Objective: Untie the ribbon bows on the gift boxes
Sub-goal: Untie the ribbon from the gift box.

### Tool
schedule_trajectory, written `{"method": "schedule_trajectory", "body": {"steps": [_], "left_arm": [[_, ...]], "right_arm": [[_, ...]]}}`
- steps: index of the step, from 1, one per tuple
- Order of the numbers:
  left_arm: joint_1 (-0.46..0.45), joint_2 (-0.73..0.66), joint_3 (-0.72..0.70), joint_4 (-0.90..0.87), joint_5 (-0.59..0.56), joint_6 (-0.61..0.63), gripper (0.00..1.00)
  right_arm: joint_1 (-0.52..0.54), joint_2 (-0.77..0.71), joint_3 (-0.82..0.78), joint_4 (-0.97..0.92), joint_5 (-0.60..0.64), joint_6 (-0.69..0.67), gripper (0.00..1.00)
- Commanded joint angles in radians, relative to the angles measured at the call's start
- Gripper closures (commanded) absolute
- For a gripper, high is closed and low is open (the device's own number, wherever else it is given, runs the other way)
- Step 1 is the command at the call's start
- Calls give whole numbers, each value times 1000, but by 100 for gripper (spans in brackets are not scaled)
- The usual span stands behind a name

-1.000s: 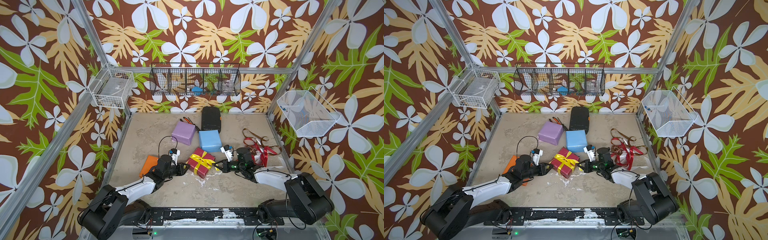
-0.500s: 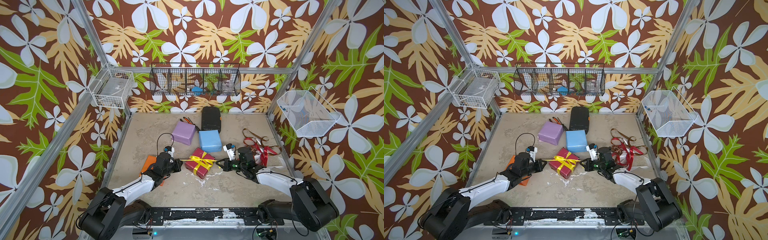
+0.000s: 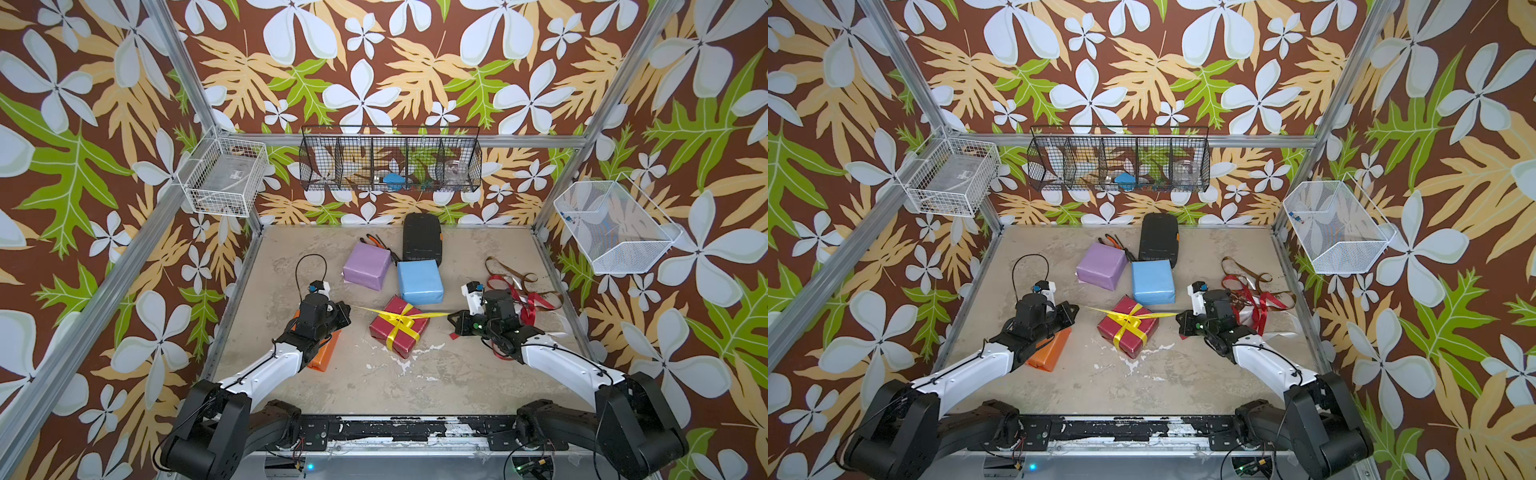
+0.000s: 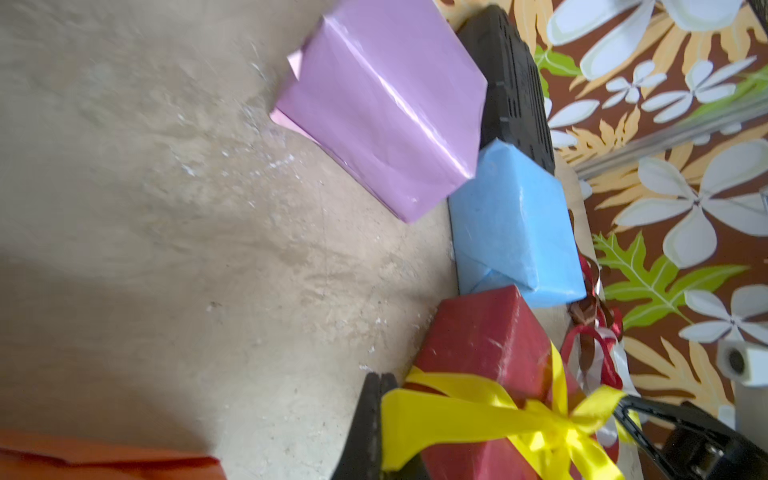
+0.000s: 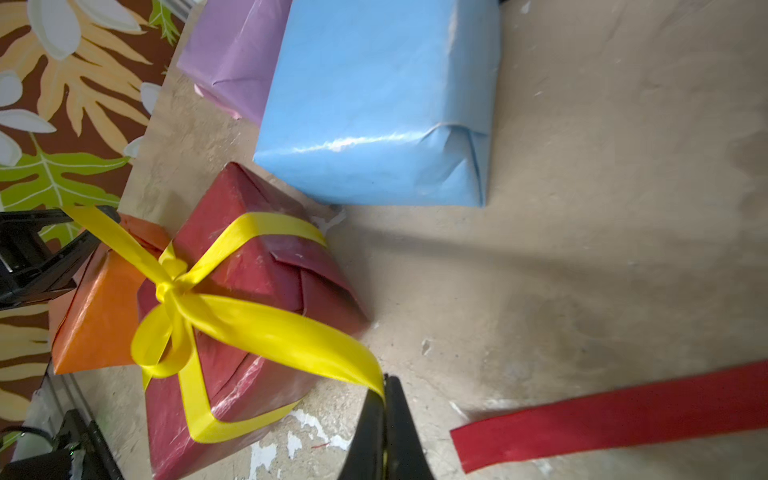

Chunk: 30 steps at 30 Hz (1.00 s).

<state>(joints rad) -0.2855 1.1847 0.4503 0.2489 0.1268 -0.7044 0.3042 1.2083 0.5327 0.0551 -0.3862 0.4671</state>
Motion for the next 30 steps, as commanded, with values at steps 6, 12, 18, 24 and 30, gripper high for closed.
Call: {"method": "schedule_trajectory", "body": {"steps": [6,12,18,24,30], "left_arm": [[164,-32,1,26,-41,-72,100],[283,-38,27,11,-18,-72,100],[319,-27,33,48,109,-40,72],[280,-39,62,-13,212,17,0],[183,-127,62,-47,217,52,0]], "right_arm": [[-113,-75,48,-87,64,-30,100],[-264,-121,38,-102,59,-24,100],[-327,-153,5,-48,-39,8,62],[-266,-154,36,-116,-47,-39,0],[-66,-188,42,-113,-84,-39,6]]}}
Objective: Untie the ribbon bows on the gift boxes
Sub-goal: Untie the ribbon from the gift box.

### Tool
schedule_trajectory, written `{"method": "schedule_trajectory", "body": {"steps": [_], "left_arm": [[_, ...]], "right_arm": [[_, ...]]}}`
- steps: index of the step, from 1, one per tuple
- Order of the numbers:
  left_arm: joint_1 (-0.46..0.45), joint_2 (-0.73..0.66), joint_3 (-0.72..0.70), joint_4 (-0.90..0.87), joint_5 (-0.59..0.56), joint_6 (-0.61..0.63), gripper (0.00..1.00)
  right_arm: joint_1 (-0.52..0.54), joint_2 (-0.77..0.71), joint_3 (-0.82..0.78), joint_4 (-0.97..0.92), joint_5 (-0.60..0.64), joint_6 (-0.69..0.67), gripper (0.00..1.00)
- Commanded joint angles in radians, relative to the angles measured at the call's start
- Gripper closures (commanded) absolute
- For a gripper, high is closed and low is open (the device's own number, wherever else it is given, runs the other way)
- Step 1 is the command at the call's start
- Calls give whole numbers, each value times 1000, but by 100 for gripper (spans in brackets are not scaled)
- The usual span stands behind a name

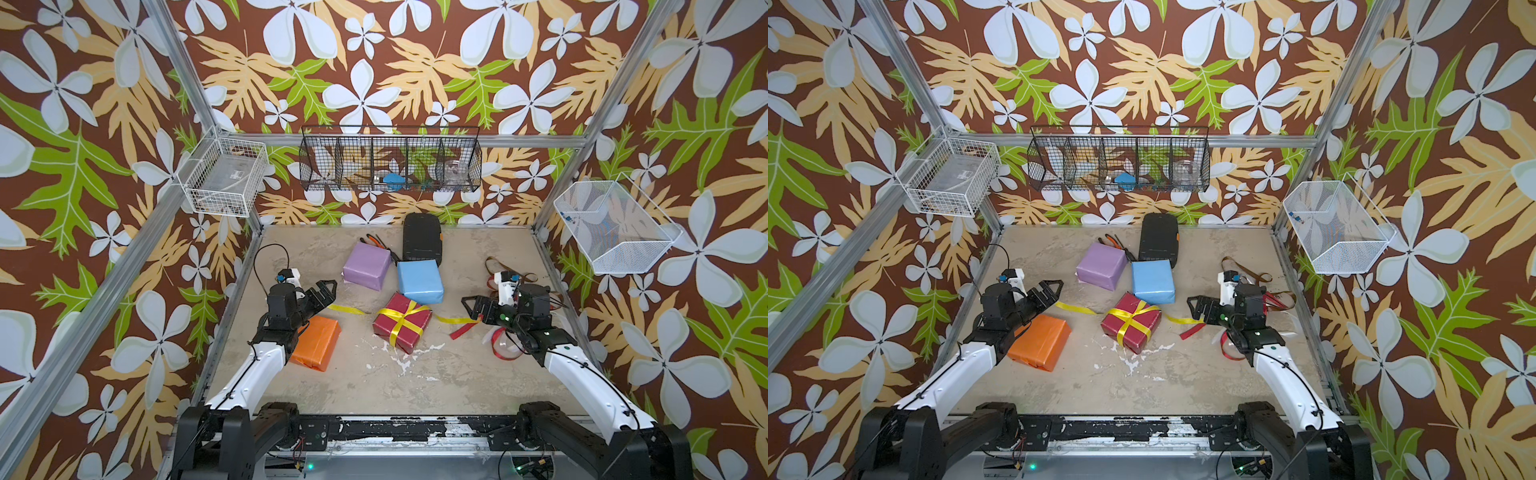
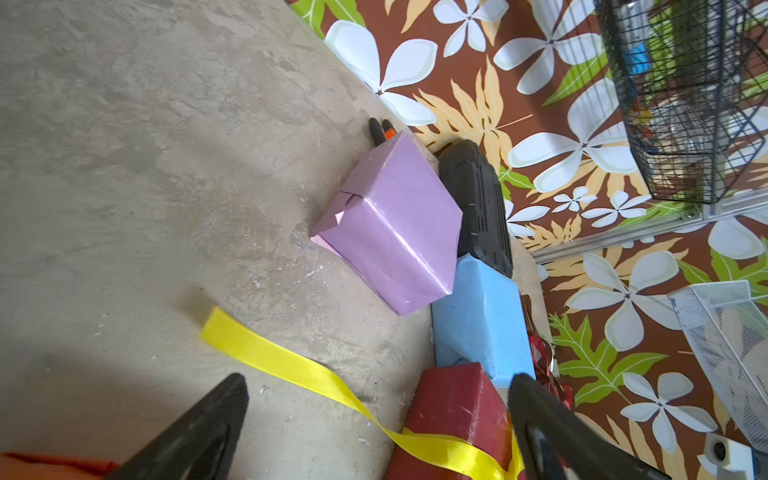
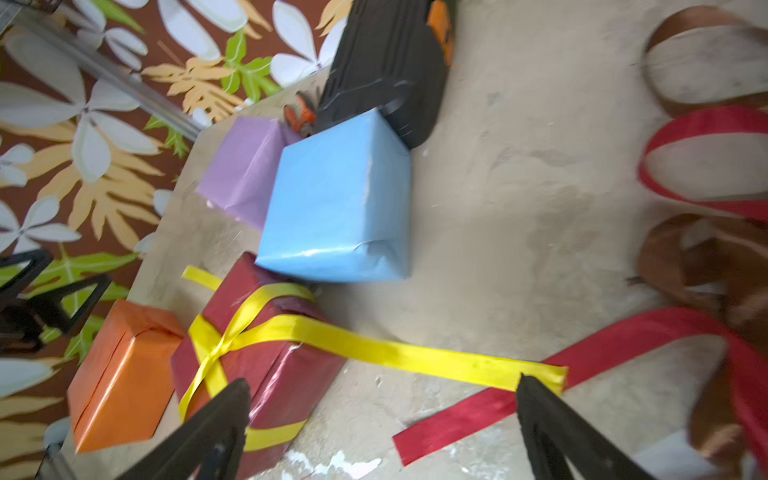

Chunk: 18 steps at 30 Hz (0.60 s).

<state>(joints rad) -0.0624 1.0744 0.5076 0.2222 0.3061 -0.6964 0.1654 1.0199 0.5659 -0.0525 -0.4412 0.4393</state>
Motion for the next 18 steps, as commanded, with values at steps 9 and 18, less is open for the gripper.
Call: {"method": "schedule_trajectory", "body": {"steps": [9,18], "left_arm": [[-290,112,40,-7,-101,84,10],[-386,331,69,59,-98,103,39]], "right_arm": [[405,206,3,321,-62,182,57],[431,459,85,473,-73,288,63]]}}
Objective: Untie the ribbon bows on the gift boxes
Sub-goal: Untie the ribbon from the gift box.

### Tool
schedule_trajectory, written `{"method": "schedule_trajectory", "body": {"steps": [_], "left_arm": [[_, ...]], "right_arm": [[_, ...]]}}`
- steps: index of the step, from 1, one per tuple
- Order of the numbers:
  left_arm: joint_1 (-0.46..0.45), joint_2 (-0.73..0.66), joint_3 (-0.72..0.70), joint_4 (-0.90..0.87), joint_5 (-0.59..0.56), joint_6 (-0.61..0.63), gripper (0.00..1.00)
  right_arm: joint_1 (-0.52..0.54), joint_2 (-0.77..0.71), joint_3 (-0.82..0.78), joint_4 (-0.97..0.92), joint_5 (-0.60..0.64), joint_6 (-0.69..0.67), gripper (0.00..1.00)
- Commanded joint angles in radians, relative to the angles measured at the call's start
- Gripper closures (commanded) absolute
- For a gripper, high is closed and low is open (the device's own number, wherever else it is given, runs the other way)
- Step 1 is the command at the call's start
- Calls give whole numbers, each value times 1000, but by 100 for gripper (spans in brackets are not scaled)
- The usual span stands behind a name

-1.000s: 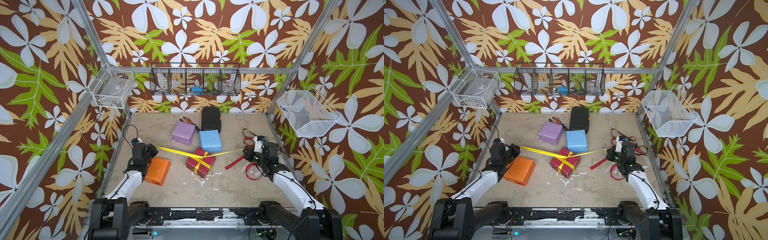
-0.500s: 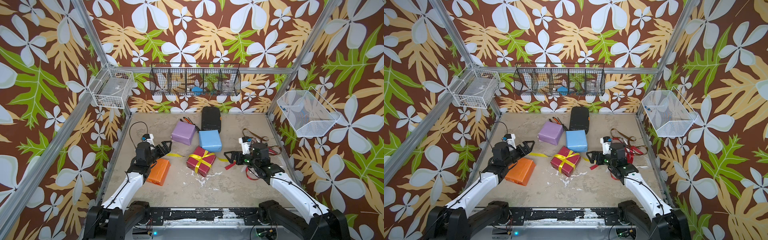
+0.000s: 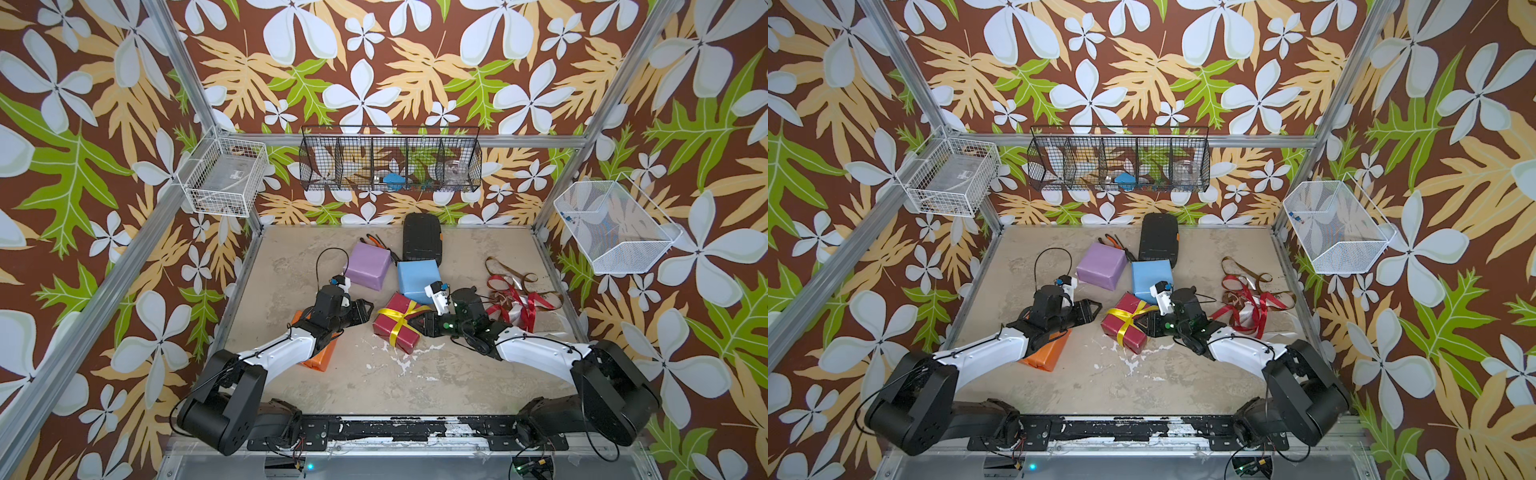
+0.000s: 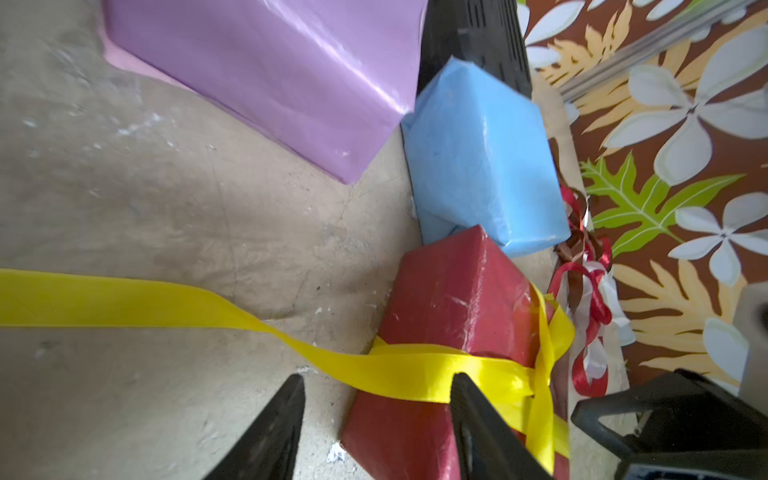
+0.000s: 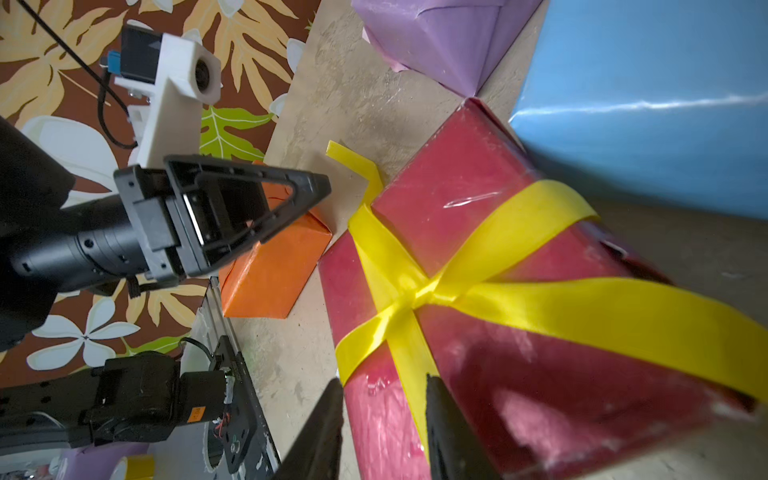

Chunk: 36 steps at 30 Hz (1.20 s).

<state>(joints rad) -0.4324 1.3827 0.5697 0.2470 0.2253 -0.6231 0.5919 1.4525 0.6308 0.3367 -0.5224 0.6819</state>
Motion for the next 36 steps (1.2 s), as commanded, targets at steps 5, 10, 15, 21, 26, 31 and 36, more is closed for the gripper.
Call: {"method": "schedule_trajectory", "body": {"steps": [5,10,15,21,26,31,36], "left_arm": [[-47,57,-2,68,15,33,39],[-105,62,-30,108,51,5,41],[-140,58,-56,126,30,-15,40],[-140,38,-56,98,2,-4,39],[-140,55,-54,95,2,-3,39],[-140,67,-57,94,9,-12,38],[-140,36,-49,54,2,1,35]], "right_arm": [[17,94,70,35,47,71,60],[22,145,64,115,46,138,60],[22,179,70,189,16,164,60],[22,146,25,348,-54,197,61],[22,135,13,478,-134,219,76],[22,137,21,536,-187,251,78],[20,13,41,87,44,95,69]]}}
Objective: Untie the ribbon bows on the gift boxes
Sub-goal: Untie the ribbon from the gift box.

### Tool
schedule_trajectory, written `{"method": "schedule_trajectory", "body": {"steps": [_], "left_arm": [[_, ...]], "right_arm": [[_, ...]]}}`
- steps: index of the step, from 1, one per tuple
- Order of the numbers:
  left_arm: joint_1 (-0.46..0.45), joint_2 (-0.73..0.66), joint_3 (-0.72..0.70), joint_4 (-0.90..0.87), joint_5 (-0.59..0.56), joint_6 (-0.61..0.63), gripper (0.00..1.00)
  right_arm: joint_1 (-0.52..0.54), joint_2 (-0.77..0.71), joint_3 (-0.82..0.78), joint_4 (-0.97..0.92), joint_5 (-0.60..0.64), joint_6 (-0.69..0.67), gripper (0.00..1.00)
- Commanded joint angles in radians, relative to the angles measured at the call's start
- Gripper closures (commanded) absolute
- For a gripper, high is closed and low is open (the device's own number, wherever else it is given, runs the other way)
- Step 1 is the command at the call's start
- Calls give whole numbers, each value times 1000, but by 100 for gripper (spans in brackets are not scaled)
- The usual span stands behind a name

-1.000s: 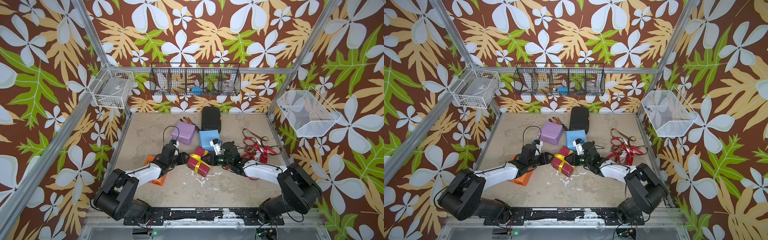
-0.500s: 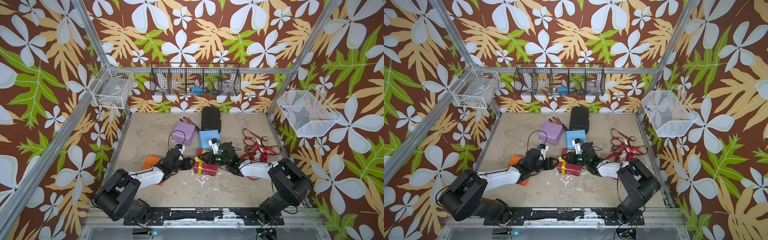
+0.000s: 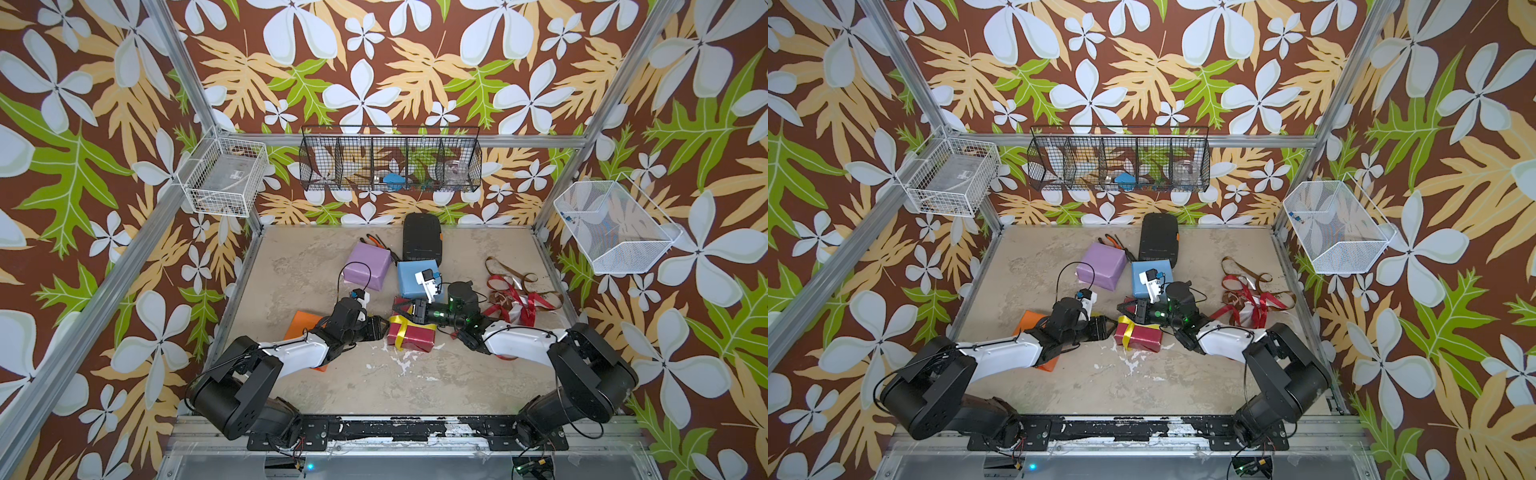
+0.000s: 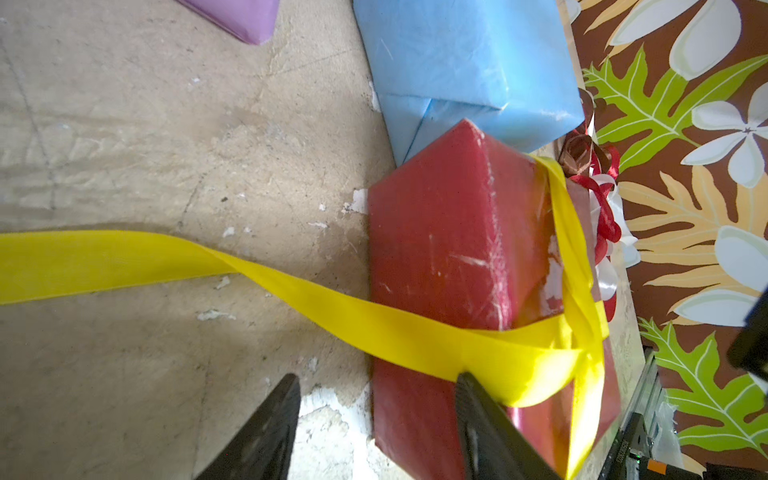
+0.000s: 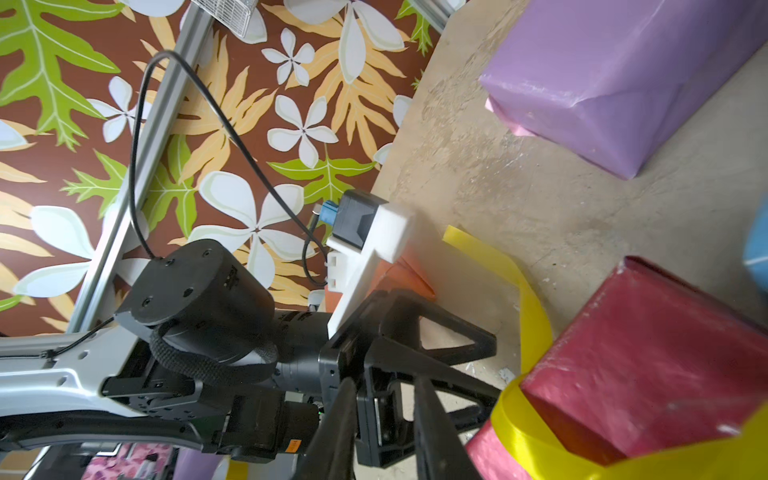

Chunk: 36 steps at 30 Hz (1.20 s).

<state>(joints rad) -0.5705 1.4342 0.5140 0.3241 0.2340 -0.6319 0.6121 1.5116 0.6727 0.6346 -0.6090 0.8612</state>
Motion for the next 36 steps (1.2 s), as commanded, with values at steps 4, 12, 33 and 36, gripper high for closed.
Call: {"method": "schedule_trajectory", "body": {"steps": [4,12,33,36], "left_arm": [[-2,-62,5,-17,31,11,26],[-16,-65,-15,54,131,7,22],[-19,62,-35,58,111,19,24],[-19,66,-39,59,111,15,24]], "right_arm": [[0,-140,-55,-307,208,-95,63],[0,-74,-92,-232,147,-70,59],[0,124,-28,239,-37,72,61],[0,118,-21,307,-47,72,61]]}}
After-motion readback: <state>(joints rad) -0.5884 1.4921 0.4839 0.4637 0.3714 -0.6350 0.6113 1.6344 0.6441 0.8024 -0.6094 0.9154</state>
